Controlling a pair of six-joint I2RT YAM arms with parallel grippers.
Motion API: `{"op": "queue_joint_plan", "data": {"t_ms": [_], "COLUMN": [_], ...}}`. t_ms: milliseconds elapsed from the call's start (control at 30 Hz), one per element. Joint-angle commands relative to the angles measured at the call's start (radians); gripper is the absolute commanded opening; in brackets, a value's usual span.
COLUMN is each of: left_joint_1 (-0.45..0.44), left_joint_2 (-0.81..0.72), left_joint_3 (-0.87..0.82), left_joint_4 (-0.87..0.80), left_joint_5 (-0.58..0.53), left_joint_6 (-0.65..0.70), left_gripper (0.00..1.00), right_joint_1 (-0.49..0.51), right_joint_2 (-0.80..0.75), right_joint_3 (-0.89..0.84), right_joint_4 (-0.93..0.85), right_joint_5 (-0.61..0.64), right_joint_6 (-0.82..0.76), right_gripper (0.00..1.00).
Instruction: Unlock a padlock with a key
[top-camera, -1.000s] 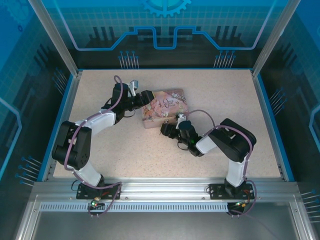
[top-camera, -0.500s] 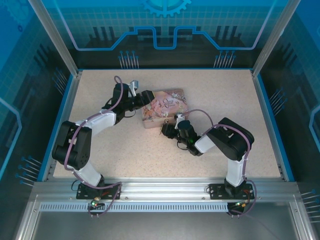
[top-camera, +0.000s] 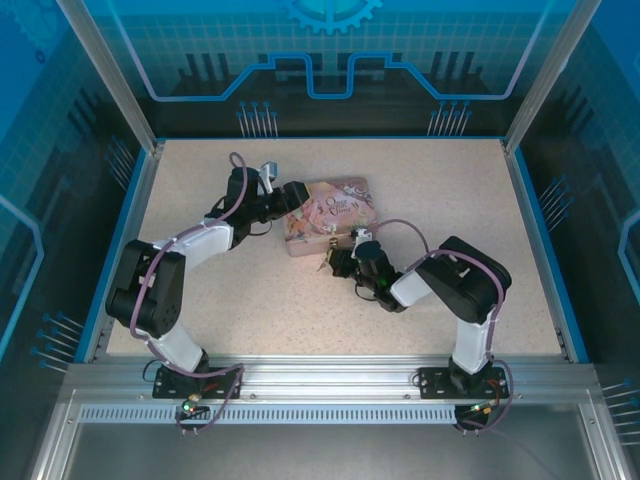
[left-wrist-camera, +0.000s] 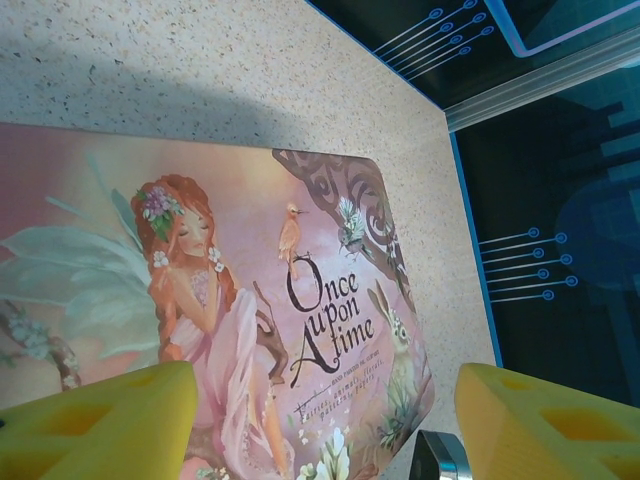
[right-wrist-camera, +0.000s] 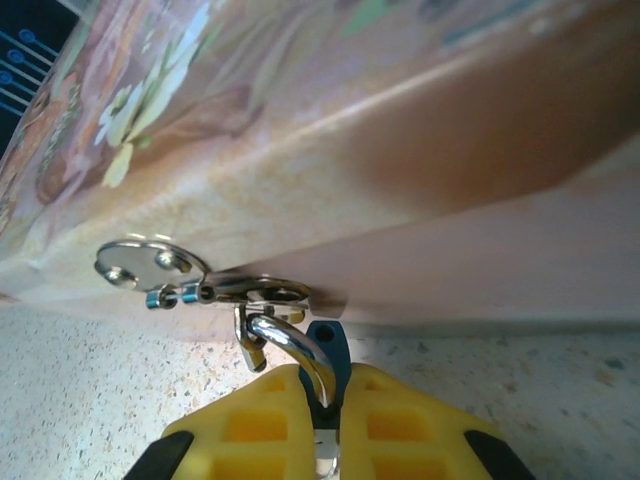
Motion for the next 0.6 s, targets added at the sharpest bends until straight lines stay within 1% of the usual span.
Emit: {"op": "queue_joint_plan", "data": {"t_ms": [0, 100, 133, 233, 467, 567], "left_joint_1": [-0.016, -0.021, -0.025, -0.039, -0.068, -0.088], "left_joint_2": [0.003, 0.001, -0.002, -0.013, -0.056, -0.091], "left_joint_3": [-0.009, -0.013, -0.015, -0.027, -0.064, -0.061], "left_joint_4": [0.015, 0.015, 0.016, 0.016, 0.02, -0.011], "left_joint_5": [-0.023, -0.029, -0.031, -0.039, -0.065, -0.096], "left_joint_6": [0.008, 0.008, 0.006, 0.008, 0.008, 0.029], "left_gripper": [0.69, 0.69, 0.69, 0.69, 0.69, 0.69], "right_joint_1": [0.013, 0.014, 0.013, 0.006, -0.031, -0.033], "right_joint_2": [-0.059, -0.098, -0.111, -0.136, -0.153, -0.159], "right_joint_3": [-0.024, 0.0, 0.017, 0.042, 0.07, 0.108], "right_joint_4": [-0.119, -0.247, -0.321, -0.429, -0.618, -0.756], "right_joint_5": [0.101, 0.147, 0.162, 0.187, 0.197, 0.236], "right_joint_6": [0.067, 0.111, 0.136, 0.182, 0.313, 0.337], "right_gripper": [0.07, 0.07, 0.07, 0.06, 0.06, 0.06]}}
